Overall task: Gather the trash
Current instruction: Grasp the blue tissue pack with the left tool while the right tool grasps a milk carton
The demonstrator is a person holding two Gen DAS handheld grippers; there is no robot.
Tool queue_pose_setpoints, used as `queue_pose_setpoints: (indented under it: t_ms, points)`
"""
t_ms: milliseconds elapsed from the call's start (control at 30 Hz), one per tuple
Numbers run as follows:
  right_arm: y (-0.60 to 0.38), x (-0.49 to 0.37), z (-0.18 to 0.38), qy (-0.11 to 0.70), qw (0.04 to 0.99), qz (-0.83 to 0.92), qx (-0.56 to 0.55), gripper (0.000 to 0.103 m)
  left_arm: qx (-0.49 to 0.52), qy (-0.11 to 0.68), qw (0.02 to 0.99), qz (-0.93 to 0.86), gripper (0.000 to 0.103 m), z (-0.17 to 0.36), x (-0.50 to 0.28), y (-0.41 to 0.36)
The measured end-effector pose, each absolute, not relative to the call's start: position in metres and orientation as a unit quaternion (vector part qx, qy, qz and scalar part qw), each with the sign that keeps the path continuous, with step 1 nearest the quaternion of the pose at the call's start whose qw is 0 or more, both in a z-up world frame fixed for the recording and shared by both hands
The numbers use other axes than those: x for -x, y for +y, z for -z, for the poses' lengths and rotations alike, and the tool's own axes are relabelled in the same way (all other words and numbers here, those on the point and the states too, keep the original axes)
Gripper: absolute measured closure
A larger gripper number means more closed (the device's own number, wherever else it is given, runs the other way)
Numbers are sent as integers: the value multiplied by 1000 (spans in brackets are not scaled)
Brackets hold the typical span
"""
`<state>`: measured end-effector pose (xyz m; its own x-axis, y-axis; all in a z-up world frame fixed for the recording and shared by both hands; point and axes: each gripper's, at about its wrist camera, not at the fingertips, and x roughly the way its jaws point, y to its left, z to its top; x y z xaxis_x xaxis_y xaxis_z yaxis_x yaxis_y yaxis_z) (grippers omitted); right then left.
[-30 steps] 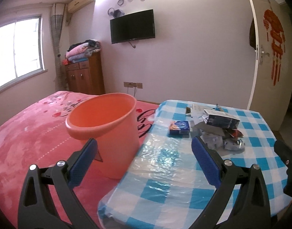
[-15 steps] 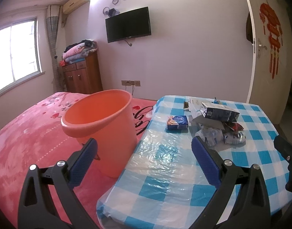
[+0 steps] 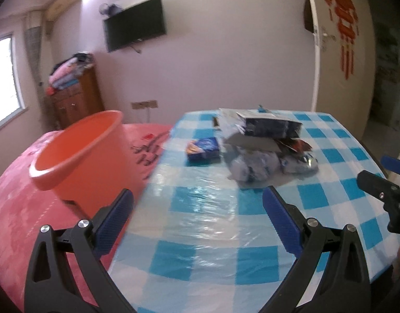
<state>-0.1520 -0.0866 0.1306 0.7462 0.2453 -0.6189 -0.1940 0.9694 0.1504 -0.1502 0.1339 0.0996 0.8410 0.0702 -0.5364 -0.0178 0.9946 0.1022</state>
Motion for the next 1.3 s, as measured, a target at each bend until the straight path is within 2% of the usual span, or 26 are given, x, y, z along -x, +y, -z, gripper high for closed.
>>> queue_pose_setpoints:
  t_ms: [300, 633, 667, 700, 733, 1000, 1200, 1300]
  points:
    - [-108, 115, -111, 371, 917, -128, -78, 4, -34, 289, 956, 27, 4, -104, 91, 131]
    - [-102, 55, -130, 368, 911, -168, -76, 6, 17, 346, 938, -10, 4, -84, -3, 162]
    - [-102, 48, -132, 368, 910, -174, -76, 9, 22, 350, 936, -12, 4, -81, -10, 164]
    - [-100, 40, -133, 371, 908, -180, -76, 22, 30, 356, 934, -13, 4, -77, -20, 166]
    - [-99, 32, -133, 375, 905, -183, -77, 27, 33, 360, 932, -14, 4, -75, -25, 168]
    - [-93, -28, -132, 400, 883, -217, -110, 27, 36, 387, 921, -13, 4, -51, -70, 170]
    - [-80, -58, -138, 403, 877, -244, -98, 10, 59, 412, 909, -5, 4, -34, -88, 178]
    - [-73, -72, -134, 414, 869, -251, -99, 10, 58, 421, 905, 0, 4, -27, -93, 176]
